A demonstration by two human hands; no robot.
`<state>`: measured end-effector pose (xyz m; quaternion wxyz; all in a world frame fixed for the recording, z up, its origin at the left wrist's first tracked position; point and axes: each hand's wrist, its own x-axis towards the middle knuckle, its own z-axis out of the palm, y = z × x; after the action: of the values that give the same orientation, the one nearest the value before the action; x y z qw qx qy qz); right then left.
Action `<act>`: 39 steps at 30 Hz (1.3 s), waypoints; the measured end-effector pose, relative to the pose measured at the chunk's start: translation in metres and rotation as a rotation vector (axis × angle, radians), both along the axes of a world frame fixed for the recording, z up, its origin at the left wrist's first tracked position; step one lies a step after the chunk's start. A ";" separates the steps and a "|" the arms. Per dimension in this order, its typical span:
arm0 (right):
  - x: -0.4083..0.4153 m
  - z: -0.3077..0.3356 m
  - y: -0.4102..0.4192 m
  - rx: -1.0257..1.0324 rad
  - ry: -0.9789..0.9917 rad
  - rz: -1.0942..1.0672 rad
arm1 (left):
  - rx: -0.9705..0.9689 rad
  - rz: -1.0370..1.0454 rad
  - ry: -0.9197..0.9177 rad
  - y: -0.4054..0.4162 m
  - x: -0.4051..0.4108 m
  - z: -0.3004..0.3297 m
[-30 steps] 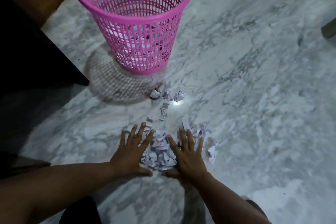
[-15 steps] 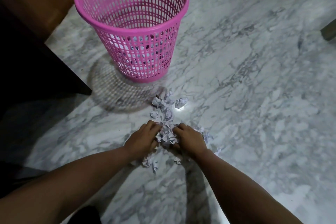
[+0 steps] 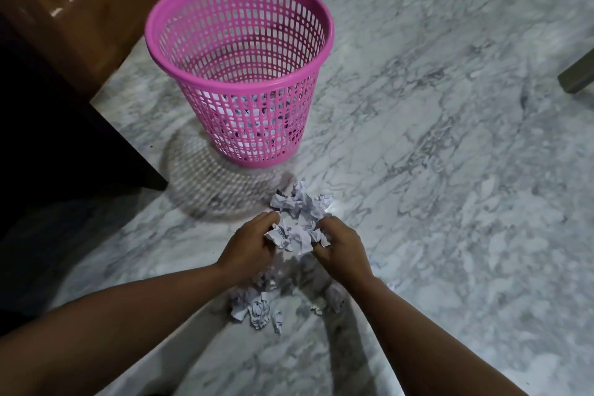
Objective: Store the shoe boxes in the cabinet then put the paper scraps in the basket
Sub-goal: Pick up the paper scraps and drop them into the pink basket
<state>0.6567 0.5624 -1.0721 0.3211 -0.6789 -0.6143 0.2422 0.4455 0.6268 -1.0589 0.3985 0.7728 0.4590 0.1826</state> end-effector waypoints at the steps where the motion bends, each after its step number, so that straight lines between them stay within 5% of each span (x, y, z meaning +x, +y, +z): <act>1: -0.005 0.011 0.009 0.033 0.067 -0.032 | 0.020 0.004 -0.046 0.006 0.001 0.010; 10: -0.017 0.132 0.090 0.292 0.520 -0.157 | 0.079 0.221 -0.421 0.061 0.012 0.127; 17: -0.021 0.274 0.197 0.606 0.403 -0.066 | 0.307 0.501 -0.627 0.148 0.037 0.251; 20: -0.024 0.293 0.251 0.483 0.059 -0.015 | 0.299 0.504 -0.373 0.207 0.024 0.272; 22: -0.023 0.290 0.278 0.261 -0.164 0.063 | 0.209 0.348 0.069 0.231 0.019 0.273; 24: -0.022 0.281 0.294 -0.012 -0.191 0.185 | 0.141 0.185 0.530 0.238 0.019 0.269; 26: -0.020 0.272 0.299 -0.118 -0.114 0.242 | 0.176 0.183 0.689 0.238 0.020 0.264; 30: -0.002 0.253 0.296 0.092 -0.091 0.081 | 0.284 0.268 0.531 0.237 0.017 0.257; 35: 0.025 0.229 0.242 0.442 0.223 -0.207 | 0.611 0.331 0.344 0.202 0.009 0.250; 39: 0.052 0.157 0.164 0.395 0.237 -0.379 | 0.822 0.035 0.006 0.128 0.010 0.208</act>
<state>0.7084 0.7261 -0.9153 0.5559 -0.6730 -0.4700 0.1311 0.4553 0.7548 -0.8506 0.0522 0.8601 0.3621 0.3554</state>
